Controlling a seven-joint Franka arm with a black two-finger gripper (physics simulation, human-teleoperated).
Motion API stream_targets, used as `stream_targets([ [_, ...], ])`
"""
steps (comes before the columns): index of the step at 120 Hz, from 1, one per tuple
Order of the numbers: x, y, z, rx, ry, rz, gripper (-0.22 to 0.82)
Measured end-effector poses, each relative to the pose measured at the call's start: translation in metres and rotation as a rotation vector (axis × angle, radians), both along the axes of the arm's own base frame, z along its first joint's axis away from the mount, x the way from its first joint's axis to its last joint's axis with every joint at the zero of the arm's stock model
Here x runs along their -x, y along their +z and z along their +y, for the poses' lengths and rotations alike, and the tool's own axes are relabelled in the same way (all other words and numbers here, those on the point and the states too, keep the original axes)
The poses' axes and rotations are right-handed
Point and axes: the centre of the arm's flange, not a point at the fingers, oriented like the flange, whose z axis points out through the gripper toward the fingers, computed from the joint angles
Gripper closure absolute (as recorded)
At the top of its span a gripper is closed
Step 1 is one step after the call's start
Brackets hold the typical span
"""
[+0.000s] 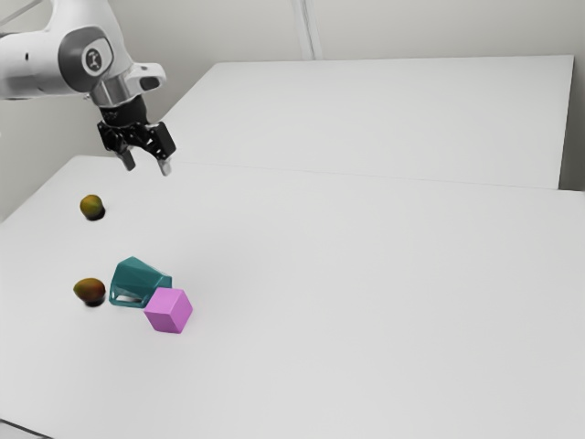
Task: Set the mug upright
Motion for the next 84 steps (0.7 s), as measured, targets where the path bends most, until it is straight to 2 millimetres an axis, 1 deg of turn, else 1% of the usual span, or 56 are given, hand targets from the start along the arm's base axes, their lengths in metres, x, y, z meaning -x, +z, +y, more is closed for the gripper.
stream_targets([
  [16, -0.006, 0.0, -0.006, 0.019, -0.028, -0.032, 0.0],
  [22, -0.009, -0.007, -0.007, 0.043, -0.031, -0.031, 0.0],
  [27, -0.01, -0.014, -0.003, 0.075, -0.02, -0.021, 0.0],
  [45, 0.0, -0.033, 0.048, 0.209, 0.082, 0.031, 0.0],
  [59, 0.007, -0.061, 0.079, 0.334, 0.142, 0.093, 0.0],
  [75, 0.013, -0.091, 0.11, 0.457, 0.187, 0.148, 0.0],
  [84, 0.018, -0.11, 0.138, 0.514, 0.225, 0.165, 0.01],
])
